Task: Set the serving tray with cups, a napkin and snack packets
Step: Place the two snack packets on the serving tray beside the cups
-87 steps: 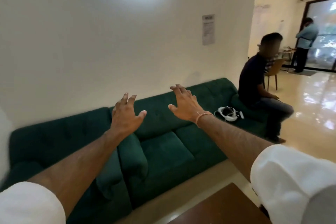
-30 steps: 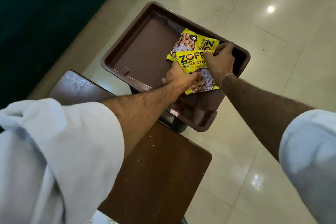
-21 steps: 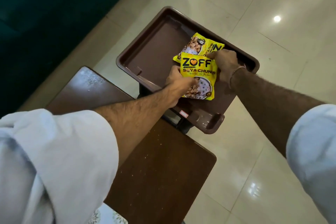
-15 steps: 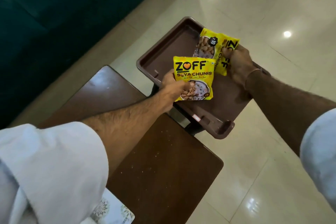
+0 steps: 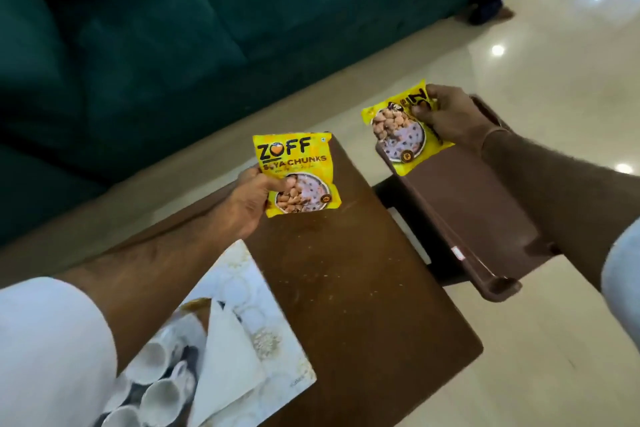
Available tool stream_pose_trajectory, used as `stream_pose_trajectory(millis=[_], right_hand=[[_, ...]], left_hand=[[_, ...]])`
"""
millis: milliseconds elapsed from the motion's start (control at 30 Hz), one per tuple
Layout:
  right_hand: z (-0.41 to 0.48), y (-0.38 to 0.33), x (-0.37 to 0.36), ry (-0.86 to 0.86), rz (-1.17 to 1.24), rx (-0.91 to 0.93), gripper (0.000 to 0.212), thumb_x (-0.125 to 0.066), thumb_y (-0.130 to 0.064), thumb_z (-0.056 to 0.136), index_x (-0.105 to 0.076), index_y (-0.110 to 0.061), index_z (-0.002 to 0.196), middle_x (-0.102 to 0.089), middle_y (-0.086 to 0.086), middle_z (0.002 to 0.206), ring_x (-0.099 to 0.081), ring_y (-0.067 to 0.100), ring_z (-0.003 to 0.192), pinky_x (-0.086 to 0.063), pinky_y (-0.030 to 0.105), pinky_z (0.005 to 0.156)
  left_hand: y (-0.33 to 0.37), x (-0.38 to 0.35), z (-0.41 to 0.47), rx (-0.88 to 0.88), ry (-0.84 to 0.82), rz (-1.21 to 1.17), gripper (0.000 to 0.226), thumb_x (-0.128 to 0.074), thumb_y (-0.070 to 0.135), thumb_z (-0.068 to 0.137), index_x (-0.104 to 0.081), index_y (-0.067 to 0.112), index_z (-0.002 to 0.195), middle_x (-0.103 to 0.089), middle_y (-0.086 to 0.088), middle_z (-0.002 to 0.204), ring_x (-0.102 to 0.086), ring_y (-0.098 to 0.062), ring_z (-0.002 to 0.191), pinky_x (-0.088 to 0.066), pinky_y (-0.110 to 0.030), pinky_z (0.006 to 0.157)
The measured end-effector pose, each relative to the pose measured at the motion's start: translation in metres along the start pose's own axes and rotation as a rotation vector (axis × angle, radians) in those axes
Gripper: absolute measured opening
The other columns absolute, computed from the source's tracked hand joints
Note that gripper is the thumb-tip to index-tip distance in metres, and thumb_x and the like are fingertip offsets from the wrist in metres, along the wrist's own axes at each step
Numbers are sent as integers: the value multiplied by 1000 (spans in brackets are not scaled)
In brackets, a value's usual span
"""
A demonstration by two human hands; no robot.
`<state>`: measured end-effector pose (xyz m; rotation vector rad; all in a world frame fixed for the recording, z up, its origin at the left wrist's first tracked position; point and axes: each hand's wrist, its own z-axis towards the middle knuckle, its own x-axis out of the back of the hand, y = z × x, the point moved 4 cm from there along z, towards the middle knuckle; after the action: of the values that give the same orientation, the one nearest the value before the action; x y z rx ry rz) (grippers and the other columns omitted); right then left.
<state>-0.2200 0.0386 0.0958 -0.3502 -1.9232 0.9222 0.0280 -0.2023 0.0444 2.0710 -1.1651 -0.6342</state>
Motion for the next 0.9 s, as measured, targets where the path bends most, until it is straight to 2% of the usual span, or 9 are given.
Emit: stream_pose_trajectory(millis=[133,200,333,467,533,600,667,767,900], right_hand=[[-12,-71,-74,-187,-140,106,9,-62,-20,96,-67,-18,102,-71,7,99,-64,22,90,-50,32,81],[-23,-97,-110,-273,-164,120,7,-62,-22,96,-66,-23,101,-72,6,99,-66,23,89,-55,36,82],[-56,-140,-186,-423,-216,151,20,-64,-25,95,-69,-20,114,-75,6,104,-72,24,91,-60,43,83],[-93,-167,-257,-537,-316,222,14,-66,-25,94,-70,-21,106,-75,3,104,-69,19,94,-56,37,84],[-108,-176,-282,-565,-411,262,23,-67,-27,93,-70,-19,114,-73,3,111,-65,17,98,-46,29,81],[-128,-183,-320,-630,-502,299,32,-67,-28,92,-68,-19,123,-71,5,119,-65,21,105,-42,27,84],[-138,-177,-331,-665,-581,314,40,-67,-29,92,-64,-19,129,-68,6,127,-63,27,115,-43,30,91],[-162,-166,-369,-766,-709,325,45,-67,-33,91,-61,-18,133,-66,9,131,-61,31,119,-45,32,95],[-182,-138,-396,-852,-865,315,46,-63,-34,93,-58,-16,135,-57,9,142,-52,32,129,-40,36,105]], left_hand=[[-17,97,-42,36,194,-62,47,-65,-11,77,-65,0,123,-71,-23,118,-68,-44,107,-54,-57,96],[-27,136,-64,48,261,-84,47,-63,-12,78,-63,-2,124,-69,-26,121,-67,-46,109,-52,-59,97],[-52,214,-112,69,382,-129,46,-65,-10,78,-63,-2,124,-68,-28,121,-66,-47,110,-51,-62,97],[-84,279,-160,90,500,-122,41,-71,-4,77,-68,0,118,-71,-26,115,-67,-46,108,-51,-63,97],[-102,304,-177,105,545,-123,41,-70,-6,76,-68,-3,117,-71,-26,115,-67,-46,109,-51,-61,99],[-126,335,-199,135,597,-144,41,-70,-8,74,-67,-5,115,-71,-27,115,-67,-46,109,-50,-61,99],[-142,346,-208,167,647,-143,40,-68,-7,73,-67,-8,113,-70,-29,114,-66,-48,109,-50,-64,98],[-182,371,-234,219,709,-145,39,-68,-4,69,-66,-10,108,-71,-30,110,-68,-49,103,-53,-65,92],[-233,383,-254,293,718,-146,44,-72,4,58,-68,-9,99,-73,-23,98,-70,-40,90,-53,-63,88]])
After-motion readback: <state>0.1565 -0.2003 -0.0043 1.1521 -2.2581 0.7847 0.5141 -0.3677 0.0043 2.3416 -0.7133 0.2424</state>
